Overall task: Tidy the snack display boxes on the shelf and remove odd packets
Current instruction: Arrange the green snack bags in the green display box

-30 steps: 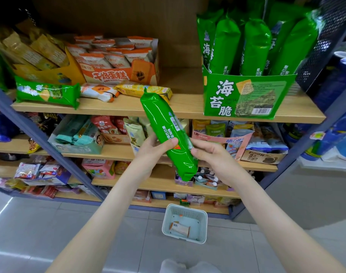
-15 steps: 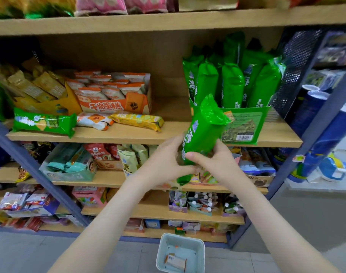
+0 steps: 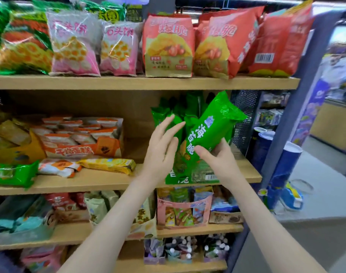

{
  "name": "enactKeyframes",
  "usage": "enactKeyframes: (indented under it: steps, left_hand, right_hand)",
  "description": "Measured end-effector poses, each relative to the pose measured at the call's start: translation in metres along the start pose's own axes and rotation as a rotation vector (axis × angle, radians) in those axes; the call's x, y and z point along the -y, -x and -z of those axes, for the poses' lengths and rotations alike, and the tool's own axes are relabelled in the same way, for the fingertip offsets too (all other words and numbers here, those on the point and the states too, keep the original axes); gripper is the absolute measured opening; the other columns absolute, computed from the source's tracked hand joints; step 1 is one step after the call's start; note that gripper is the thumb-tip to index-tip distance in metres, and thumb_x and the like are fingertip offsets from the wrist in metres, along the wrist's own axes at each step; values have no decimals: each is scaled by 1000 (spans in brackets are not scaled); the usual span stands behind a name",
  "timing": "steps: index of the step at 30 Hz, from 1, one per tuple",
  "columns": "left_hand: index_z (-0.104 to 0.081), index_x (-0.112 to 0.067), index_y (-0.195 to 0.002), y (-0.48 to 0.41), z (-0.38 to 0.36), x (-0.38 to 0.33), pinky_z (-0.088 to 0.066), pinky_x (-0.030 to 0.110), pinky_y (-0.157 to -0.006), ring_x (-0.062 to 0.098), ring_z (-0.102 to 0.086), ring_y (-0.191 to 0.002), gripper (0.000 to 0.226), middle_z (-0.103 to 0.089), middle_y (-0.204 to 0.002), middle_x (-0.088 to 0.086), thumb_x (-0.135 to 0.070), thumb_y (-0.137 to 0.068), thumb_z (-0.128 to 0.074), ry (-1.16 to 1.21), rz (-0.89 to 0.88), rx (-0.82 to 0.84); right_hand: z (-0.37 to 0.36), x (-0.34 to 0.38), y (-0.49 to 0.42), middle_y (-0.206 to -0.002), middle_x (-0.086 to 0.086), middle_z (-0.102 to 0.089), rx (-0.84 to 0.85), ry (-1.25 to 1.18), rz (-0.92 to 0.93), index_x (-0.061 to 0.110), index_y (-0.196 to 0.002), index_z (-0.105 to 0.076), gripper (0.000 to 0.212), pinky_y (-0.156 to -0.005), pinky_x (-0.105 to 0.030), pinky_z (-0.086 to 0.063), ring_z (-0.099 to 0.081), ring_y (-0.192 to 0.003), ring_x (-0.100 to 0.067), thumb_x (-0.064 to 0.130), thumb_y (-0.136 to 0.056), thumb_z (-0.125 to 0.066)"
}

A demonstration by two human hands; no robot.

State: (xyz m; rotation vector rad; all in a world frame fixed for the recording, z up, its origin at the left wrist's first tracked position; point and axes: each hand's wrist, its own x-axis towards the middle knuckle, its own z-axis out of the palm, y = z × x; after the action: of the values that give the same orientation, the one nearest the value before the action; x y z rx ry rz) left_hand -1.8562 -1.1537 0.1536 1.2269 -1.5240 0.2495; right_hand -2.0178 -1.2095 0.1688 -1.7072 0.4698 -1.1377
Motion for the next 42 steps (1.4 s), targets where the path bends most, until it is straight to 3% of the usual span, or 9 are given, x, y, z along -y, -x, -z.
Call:
enactKeyframes:
  steps: [6, 11, 15, 21, 26, 29, 32, 38, 42]
  left_hand:
    - [-52, -19, -139, -5, -2, 13, 9, 43, -120, 10, -4, -150, 74, -19, -158, -12, -61, -99, -7, -107, -44, 161]
    - [-58, -16, -132, -5, 7, 23, -1, 48, -120, 19, -24, -145, 72, -39, -151, 1, -56, -101, -8, -277, -87, 99]
    - [-52, -23, -139, 2, 11, 29, -11, 49, -119, 24, -33, -139, 59, -47, -143, 11, -54, -102, -17, -389, 13, 61]
    - [-45, -21, -144, 8, 1, 36, -19, 47, -116, 30, -33, -140, 47, -40, -148, 20, -36, -99, -38, -551, 28, 75]
    - [-51, -12, -139, 9, 0, 43, -30, 47, -112, 34, -42, -136, 48, -44, -146, 22, -34, -97, -45, -581, 49, 16]
    - [-54, -9, -135, 7, 0, 40, -39, 44, -107, 33, -45, -133, 41, -42, -147, 20, -26, -98, -55, -456, 43, -20]
    - [-53, -15, -137, 1, 0, 36, -33, 34, -108, 29, -40, -137, 41, -40, -148, 18, -28, -98, -47, -335, 1, -2]
    - [-45, -25, -143, -4, -4, 34, -27, 32, -110, 20, -26, -143, 48, -27, -156, 12, -37, -96, -53, -197, 26, 59]
    - [-30, -23, -145, -1, -13, 35, -34, 43, -114, 20, -24, -145, 66, -25, -156, 14, -33, -90, -65, -156, 141, 67]
  right_hand:
    - [2, -2, -2, -105, 21, -64, 133, 124, 37, 33, -111, -52, 44, -87, -11, -44, -59, -100, 10, 21, -75, -73]
    - [1, -4, -9, -110, 26, -59, 123, 213, 11, 41, -110, -48, 42, -88, -7, -42, -56, -102, 16, 26, -80, -74]
    - [5, -2, -15, -107, 14, -62, -104, 41, 9, 21, -118, -50, 30, -76, -4, -44, -59, -89, 16, 18, -91, -63]
    - [-3, 1, -23, -130, 3, -57, -377, -113, 14, 17, -139, -38, 69, -108, -42, -41, -55, -120, -12, 49, -84, -64]
    - [1, 0, -24, -133, 15, -45, -450, -62, 108, 22, -143, -21, 56, -95, -3, -36, -48, -112, 15, 31, -96, -51]
    - [-5, -4, -23, -130, 5, -46, -380, 34, 146, 6, -142, -20, 63, -94, 2, -31, -46, -108, 22, 24, -92, -55]
    - [-11, -3, -25, -108, 16, -43, -303, 69, 153, 18, -119, -26, 44, -80, 8, -28, -44, -89, 34, -4, -93, -52]
    - [-5, -7, -29, -107, 17, -43, -298, 157, 215, 9, -119, -33, 37, -85, 3, -31, -39, -91, 37, 4, -91, -56]
    - [-3, -8, -31, -107, 19, -46, -230, 193, 196, 31, -111, -33, 44, -82, 5, -30, -44, -92, 32, -1, -92, -56]
